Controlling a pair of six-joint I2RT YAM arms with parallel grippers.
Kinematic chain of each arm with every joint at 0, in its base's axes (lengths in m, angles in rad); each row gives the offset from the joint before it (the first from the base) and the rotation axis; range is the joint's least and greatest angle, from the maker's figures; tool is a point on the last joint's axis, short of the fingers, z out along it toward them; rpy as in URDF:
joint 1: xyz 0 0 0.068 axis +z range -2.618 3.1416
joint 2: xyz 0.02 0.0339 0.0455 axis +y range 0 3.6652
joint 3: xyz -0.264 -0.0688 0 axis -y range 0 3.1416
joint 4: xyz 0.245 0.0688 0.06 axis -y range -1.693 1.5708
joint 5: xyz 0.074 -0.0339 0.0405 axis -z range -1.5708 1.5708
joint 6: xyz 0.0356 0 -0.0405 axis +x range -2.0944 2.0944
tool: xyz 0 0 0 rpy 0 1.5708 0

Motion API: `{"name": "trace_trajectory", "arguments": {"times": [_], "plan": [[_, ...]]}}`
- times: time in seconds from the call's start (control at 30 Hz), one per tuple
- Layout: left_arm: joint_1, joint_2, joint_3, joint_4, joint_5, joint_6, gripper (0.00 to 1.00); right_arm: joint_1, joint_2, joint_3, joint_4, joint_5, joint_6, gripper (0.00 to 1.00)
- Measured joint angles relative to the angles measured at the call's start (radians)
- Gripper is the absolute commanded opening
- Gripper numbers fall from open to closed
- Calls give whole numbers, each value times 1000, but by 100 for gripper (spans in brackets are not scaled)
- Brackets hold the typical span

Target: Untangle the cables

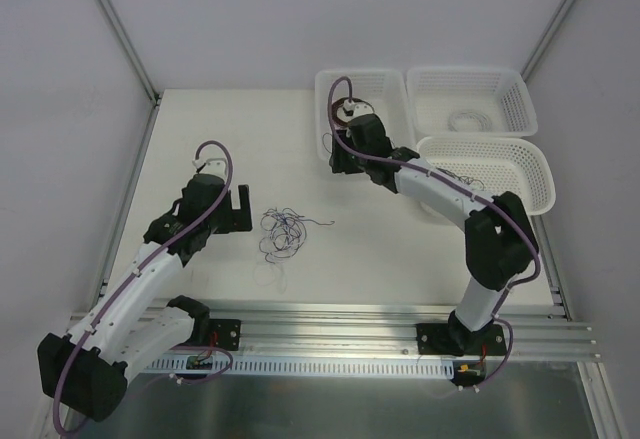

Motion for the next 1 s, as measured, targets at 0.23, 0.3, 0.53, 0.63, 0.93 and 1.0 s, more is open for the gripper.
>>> {"name": "trace_trajectory", "arguments": {"times": [0.23, 0.3, 0.53, 0.63, 0.93, 1.0], "plan": [[17, 0, 0, 0, 15, 0, 99, 6, 91, 1, 10, 12, 2, 39], [18, 0, 0, 0, 20, 0, 99, 10, 104, 1, 10, 15, 2, 34], [19, 0, 0, 0, 30, 0, 99, 27, 109, 11, 4, 35, -11, 1], [24, 0, 0, 0, 33, 0, 99, 31, 101, 41, -30, 52, -34, 1], [31, 0, 0, 0, 37, 0, 99, -27, 90, 304, -126, 69, -128, 3], [34, 1, 0, 0, 37, 0, 99, -61, 116, 379, -124, 63, -133, 7]]}}
